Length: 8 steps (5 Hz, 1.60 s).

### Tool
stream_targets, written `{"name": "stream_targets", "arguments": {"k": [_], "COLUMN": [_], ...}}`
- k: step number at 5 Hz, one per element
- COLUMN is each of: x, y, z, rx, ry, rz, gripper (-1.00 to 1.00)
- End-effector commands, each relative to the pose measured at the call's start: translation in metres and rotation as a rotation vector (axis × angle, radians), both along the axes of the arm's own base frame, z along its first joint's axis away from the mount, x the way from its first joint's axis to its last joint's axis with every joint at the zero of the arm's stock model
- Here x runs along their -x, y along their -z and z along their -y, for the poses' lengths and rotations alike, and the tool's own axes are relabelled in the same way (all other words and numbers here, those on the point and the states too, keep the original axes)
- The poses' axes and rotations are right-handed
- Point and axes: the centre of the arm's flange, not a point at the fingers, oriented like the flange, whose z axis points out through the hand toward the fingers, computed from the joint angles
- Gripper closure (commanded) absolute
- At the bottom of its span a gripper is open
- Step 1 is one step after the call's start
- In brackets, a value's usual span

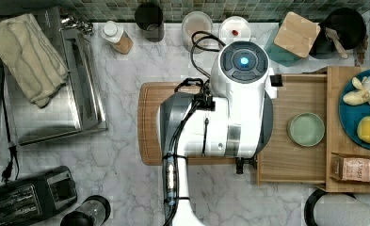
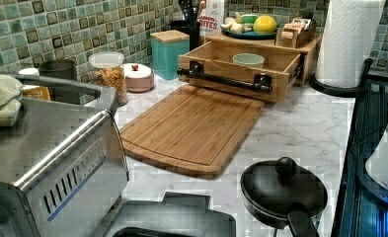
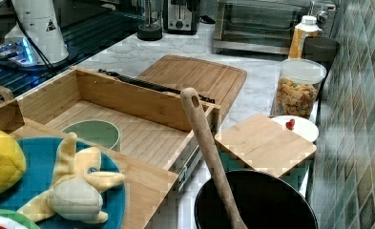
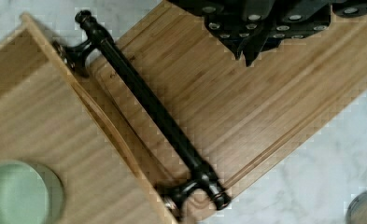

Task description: Close the drawer.

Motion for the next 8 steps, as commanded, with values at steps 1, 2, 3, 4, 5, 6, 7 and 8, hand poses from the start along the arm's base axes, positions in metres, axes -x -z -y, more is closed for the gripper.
{"name": "stream_targets", "arguments": {"k": [1, 2, 3, 4, 5, 6, 7, 8], "x": [0.000, 0.005, 0.012, 0.013, 0.006, 0.010, 0.016, 0.017], "y": [0.041, 0.059, 0.080, 0.104, 0.126, 0.142, 0.155, 0.165], "z": [0.013, -0.002, -0.015, -0.025, -0.028, -0.027, -0.022, -0.018], "rx": [-0.051, 0.000, 0.004, 0.071, 0.114, 0.149, 0.172, 0.169], "ry": [-0.488, -0.534, -0.586, -0.610, -0.616, -0.621, -0.606, -0.588], "rz": [0.001, 0.007, 0.000, -0.004, -0.051, -0.015, 0.050, 0.052], "gripper": [1.00, 1.00, 1.00, 1.00, 1.00, 1.00, 1.00, 1.00]}}
